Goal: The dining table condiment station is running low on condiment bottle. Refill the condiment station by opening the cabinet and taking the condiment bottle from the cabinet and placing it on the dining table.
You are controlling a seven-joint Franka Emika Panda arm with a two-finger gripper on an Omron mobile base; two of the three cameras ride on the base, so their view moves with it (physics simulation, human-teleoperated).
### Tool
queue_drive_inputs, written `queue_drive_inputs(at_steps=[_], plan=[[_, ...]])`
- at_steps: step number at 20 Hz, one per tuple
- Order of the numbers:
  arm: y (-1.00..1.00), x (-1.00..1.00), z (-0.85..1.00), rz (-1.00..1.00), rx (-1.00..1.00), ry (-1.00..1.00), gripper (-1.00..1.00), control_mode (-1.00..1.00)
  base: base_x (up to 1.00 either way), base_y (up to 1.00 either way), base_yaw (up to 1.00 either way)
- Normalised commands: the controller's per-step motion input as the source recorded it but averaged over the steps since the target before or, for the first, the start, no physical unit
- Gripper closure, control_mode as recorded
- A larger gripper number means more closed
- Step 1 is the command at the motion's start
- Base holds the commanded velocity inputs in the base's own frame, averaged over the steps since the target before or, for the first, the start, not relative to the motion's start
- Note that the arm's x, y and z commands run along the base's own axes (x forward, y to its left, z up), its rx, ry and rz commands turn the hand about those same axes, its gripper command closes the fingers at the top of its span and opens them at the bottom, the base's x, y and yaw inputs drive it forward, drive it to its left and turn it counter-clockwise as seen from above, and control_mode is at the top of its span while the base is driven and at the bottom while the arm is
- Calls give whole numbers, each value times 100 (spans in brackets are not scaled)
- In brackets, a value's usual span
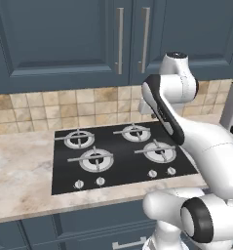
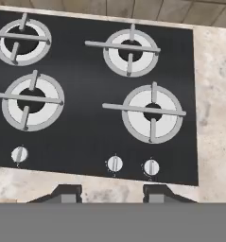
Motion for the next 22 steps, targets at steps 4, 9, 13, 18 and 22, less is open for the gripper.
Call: queue_drive_inputs(at_steps=[4, 9, 13, 18, 22], plan=[[0, -39, 0, 0, 0, -15, -100, -100, 0, 0, 0], [6, -67, 15, -7, 0, -47, -100, -100, 0, 0, 0], [1, -11, 84, -1, 8, -49, -100, -100, 0, 0, 0], [0, -10, 91, -2, 9, -58, -100, -100, 0, 0, 0], [0, -14, 77, -2, 7, -51, -100, -100, 0, 0, 0]])
